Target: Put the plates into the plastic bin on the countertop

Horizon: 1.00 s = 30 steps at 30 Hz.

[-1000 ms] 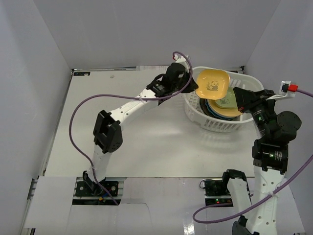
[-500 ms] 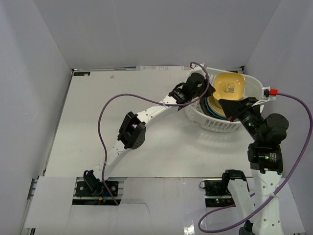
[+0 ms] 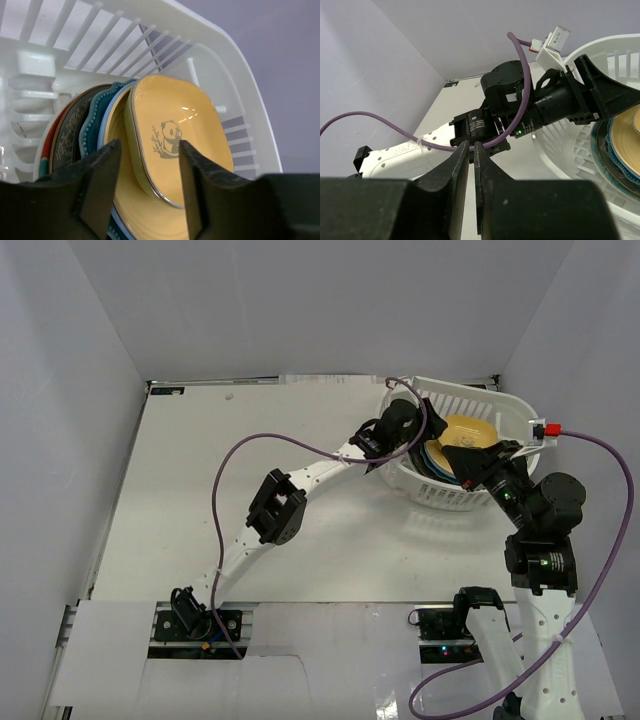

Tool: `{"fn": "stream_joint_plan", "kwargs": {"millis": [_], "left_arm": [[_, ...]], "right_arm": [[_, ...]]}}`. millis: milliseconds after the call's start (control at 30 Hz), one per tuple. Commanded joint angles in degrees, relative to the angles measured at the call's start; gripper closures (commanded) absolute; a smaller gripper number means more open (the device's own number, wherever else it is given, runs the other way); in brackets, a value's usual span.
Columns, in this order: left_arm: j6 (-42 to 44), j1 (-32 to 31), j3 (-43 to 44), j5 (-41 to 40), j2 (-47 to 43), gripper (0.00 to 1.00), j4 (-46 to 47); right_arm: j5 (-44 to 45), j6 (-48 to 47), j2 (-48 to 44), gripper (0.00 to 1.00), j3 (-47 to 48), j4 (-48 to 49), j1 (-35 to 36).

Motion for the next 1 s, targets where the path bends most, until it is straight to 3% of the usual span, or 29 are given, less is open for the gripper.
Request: {"fn": "stream_joint_plan", "kwargs": {"millis": [0, 67, 167, 333, 400, 467, 500, 600, 633, 667, 700, 800, 967], "left_arm": [[0.44, 0.00, -2.63, 0.53, -8.38, 0.36, 5.00], [0.87, 0.00, -3.52, 2.02, -10.50, 0.22, 6.15], [2.89, 0.00, -6.24, 3.69, -15.94, 0.16, 7.46], [9.56, 0.00, -15.19, 4.84, -31.47, 0.14, 8.26], [14.38, 0.00, -22.65, 4.06, -37.38, 0.12, 7.91], [17.47, 0.00, -32.20, 1.69, -47.27, 0.10, 6.60], [18.97, 0.00, -35.74, -1.37, -50.82, 0.02, 6.07], [22.23, 0.00, -50.42, -5.78, -64.97, 0.02, 2.47], [22.76, 0.00, -54.54, -7.19, -68.83, 0.02, 1.77], [22.85, -0.08, -58.85, -7.37, -76.44, 0.02, -1.03], [22.94, 0.00, -66.46, -8.07, -80.34, 0.02, -2.36], [21.62, 0.00, -78.53, -13.69, -94.15, 0.02, -9.91], [19.87, 0.00, -88.67, -15.81, -111.47, 0.02, -20.29]], "right_arm": [[0.35, -0.33, -0.08, 0.84, 3.24, 0.62, 0.25], [0.88, -0.77, -0.17, 0.81, 4.38, -0.09, 0.25], [2.11, -1.21, -0.87, 0.74, 6.32, -0.97, 0.25], [3.96, -1.83, -2.72, 0.62, 7.55, -2.02, 0.25], [4.66, -2.53, -3.77, 0.56, 7.29, -2.55, 0.25], [5.45, -3.06, -4.65, 0.46, 5.98, -3.16, 0.25], [5.80, -3.76, -5.70, 0.41, 5.27, -3.43, 0.25], [7.47, -5.43, -7.81, 0.21, 1.06, -3.52, 0.25], [8.09, -6.56, -9.38, 0.04, -0.26, -3.60, 0.25], [9.92, -7.18, -10.09, 0.10, -1.66, -3.60, 0.25], [10.81, -7.54, -11.41, 0.10, -4.29, -3.69, 0.25], [12.31, -10.17, -12.30, 0.10, -6.76, -6.14, 0.25], [11.70, -12.38, -14.05, 0.10, -9.41, -7.47, 0.25]]}}
